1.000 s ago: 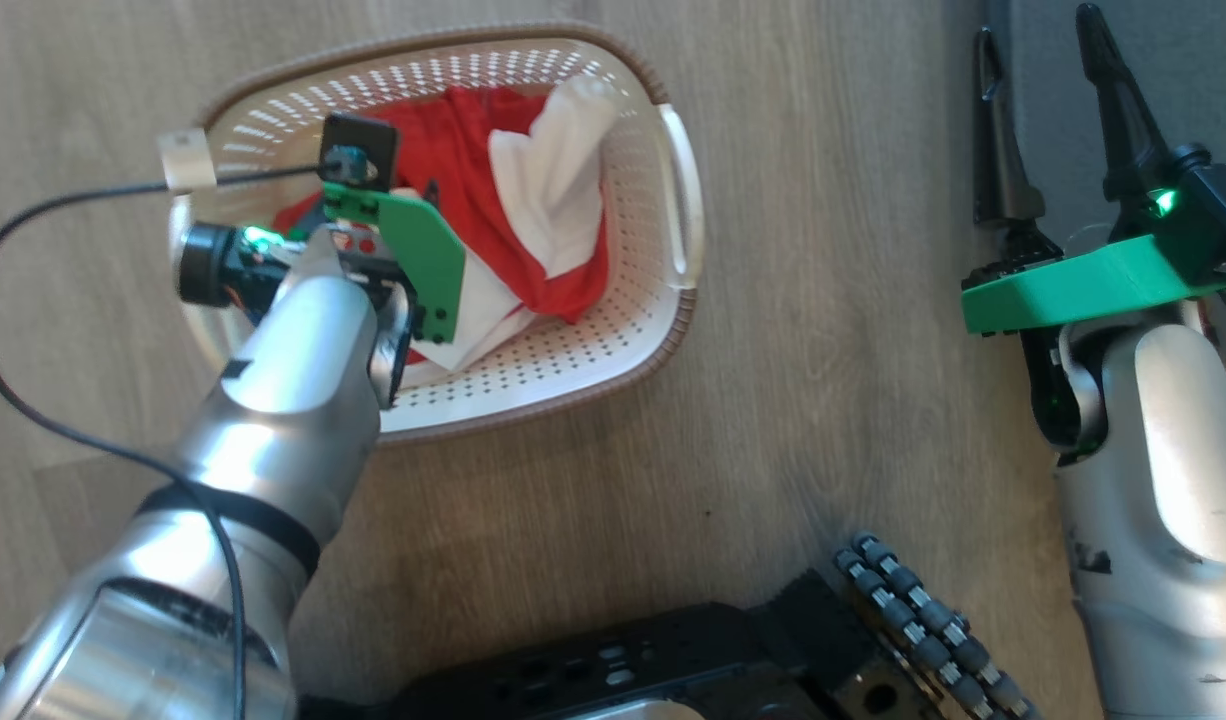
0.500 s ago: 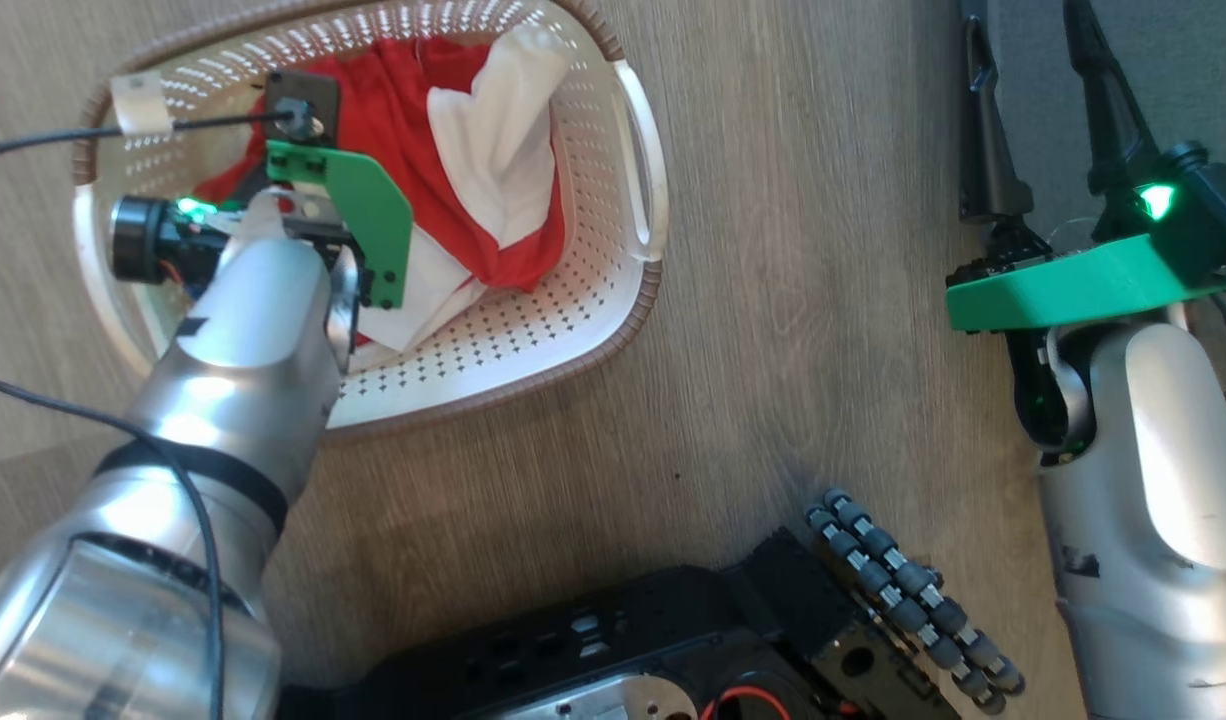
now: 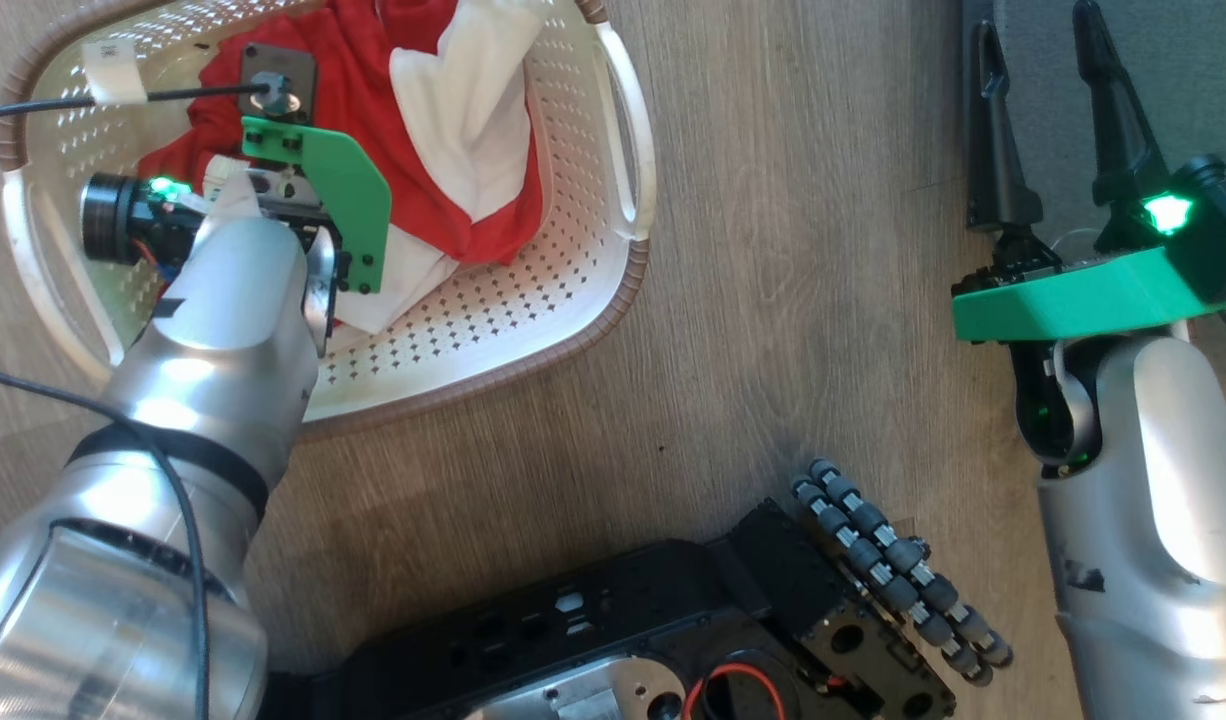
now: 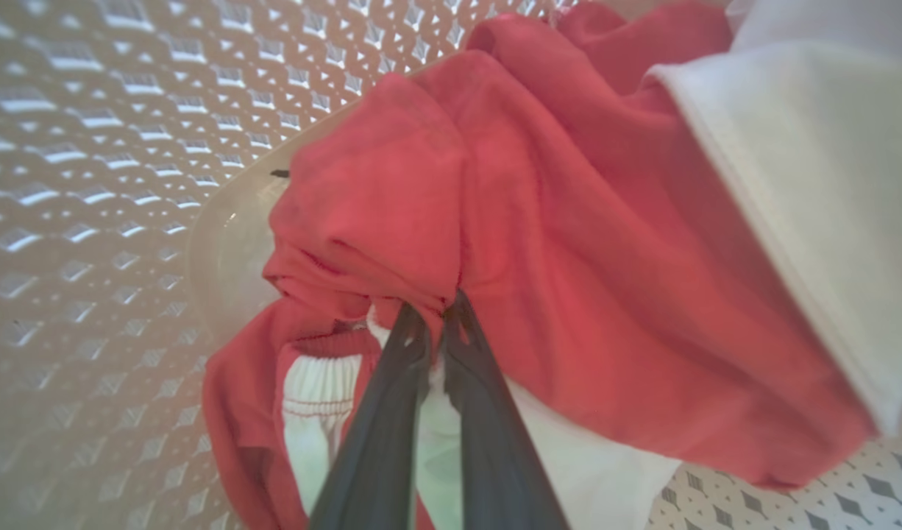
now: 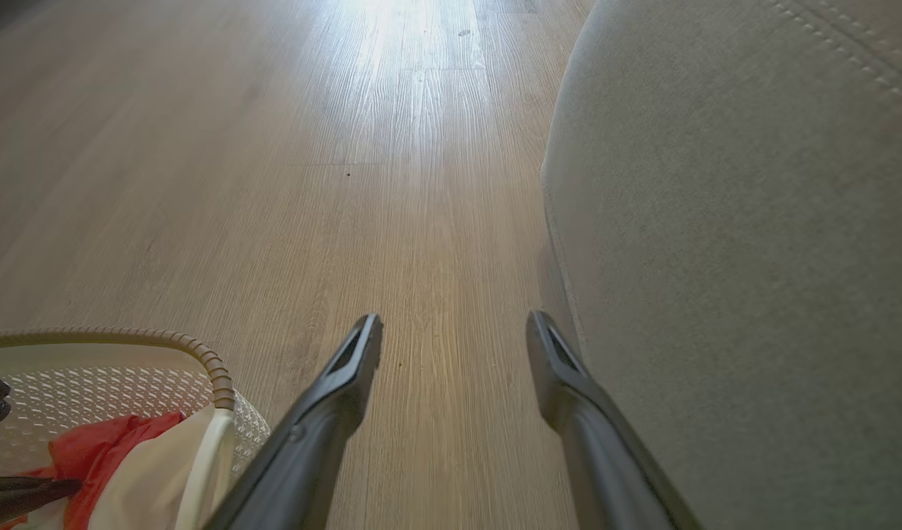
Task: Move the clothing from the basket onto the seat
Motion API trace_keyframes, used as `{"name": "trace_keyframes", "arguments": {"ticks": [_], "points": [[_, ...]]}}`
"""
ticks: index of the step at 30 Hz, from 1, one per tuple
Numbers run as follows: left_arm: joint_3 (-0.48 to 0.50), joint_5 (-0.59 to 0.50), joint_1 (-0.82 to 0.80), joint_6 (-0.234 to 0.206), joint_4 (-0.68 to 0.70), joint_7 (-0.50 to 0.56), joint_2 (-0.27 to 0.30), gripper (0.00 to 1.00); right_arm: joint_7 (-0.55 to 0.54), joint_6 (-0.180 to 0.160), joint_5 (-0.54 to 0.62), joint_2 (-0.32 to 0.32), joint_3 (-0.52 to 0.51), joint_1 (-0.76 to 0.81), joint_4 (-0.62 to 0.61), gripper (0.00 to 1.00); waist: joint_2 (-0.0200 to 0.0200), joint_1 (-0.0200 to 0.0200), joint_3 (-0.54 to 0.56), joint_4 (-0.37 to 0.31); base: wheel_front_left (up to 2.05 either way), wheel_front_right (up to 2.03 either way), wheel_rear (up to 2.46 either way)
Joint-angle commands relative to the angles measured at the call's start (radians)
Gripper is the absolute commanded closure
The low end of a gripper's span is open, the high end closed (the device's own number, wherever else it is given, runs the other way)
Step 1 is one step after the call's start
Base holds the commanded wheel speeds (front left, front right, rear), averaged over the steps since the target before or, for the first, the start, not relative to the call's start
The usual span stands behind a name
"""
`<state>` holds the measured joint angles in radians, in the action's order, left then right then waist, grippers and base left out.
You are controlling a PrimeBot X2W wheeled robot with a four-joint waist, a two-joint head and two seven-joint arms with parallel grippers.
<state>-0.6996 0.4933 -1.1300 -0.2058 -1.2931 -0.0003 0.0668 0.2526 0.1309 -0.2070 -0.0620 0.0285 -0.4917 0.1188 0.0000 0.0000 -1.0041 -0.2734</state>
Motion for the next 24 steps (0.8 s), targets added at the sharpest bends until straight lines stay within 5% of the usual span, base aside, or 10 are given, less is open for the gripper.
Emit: {"name": "trace_keyframes", "arguments": {"ticks": [1,9,17,24], "points": [[0.002,0.010,0.016,0.007,0.005,-0.006,0.007,1.00,0.009,0.000,-0.007,0.008,0.007,0.051,-0.025,0.00,0.0000,0.0000,0.002,0.003,0.00,0.00,0.00],[0.032,0.075,0.048,0.081,0.038,-0.158,-0.013,1.00,0.009,0.000,-0.004,-0.011,-0.018,0.054,-0.012,0.00,0.0000,0.0000,0.102,0.077,0.00,0.00,0.00],[0.068,0.147,0.185,0.139,0.110,-0.258,-0.016,1.00,0.009,0.000,0.020,-0.054,-0.006,0.096,0.026,0.00,0.0000,0.0000,0.354,0.166,0.00,0.00,0.00],[0.156,0.132,0.340,0.110,0.297,-0.261,0.010,1.00,0.009,0.000,0.028,-0.071,0.001,0.159,0.055,0.00,0.0000,0.0000,0.552,0.221,0.00,0.00,0.00]]}}
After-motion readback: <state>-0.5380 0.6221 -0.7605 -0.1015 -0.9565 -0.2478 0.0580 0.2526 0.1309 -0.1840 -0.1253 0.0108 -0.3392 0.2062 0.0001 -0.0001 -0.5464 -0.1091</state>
